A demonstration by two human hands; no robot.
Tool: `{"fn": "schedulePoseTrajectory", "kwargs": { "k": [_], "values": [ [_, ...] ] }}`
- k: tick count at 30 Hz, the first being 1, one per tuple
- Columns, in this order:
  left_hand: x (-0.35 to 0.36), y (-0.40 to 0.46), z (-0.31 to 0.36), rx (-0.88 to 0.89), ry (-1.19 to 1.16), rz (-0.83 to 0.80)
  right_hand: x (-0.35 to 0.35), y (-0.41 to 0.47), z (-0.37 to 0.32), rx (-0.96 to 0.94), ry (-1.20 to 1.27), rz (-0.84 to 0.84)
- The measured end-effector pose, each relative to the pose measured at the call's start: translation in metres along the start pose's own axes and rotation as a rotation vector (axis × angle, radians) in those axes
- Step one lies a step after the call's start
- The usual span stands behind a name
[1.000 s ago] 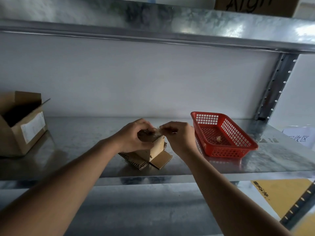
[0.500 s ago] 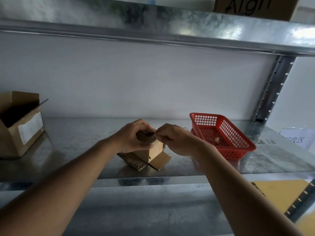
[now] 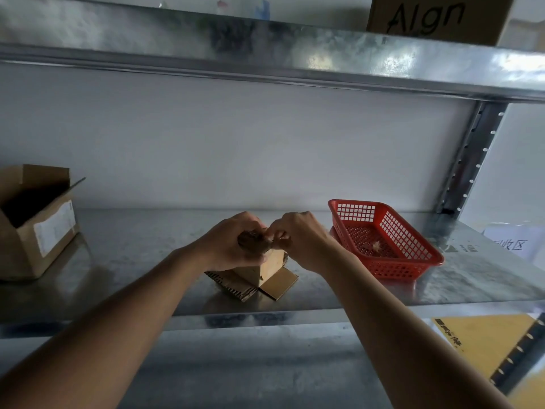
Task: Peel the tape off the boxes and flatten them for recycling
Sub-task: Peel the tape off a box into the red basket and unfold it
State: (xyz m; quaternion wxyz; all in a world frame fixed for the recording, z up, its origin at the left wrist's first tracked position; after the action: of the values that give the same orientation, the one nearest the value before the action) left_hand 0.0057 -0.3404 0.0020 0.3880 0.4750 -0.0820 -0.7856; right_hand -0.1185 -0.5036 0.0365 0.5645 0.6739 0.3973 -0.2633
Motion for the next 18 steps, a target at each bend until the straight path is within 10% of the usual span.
{"fn": "schedulePoseTrajectory", "kwargs": {
  "k": [18],
  "values": [
    [0.002,0.003,-0.010,-0.049,-0.087,-0.010,-0.005,-0.001,0.014,0.298,0.323,0.294]
  ]
}}
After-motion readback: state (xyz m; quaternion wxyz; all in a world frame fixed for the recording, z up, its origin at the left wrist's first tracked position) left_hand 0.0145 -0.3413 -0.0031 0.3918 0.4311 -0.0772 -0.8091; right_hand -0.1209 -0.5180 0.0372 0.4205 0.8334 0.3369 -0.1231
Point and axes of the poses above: each hand's wrist, its own y-axis towards the middle knuckle, its own x-axis out of the palm, z = x × y, the point moved 1 cm from there along y, towards the middle knuckle, and after that the axes turned 13 degrees about z, right-handed, at the moved point
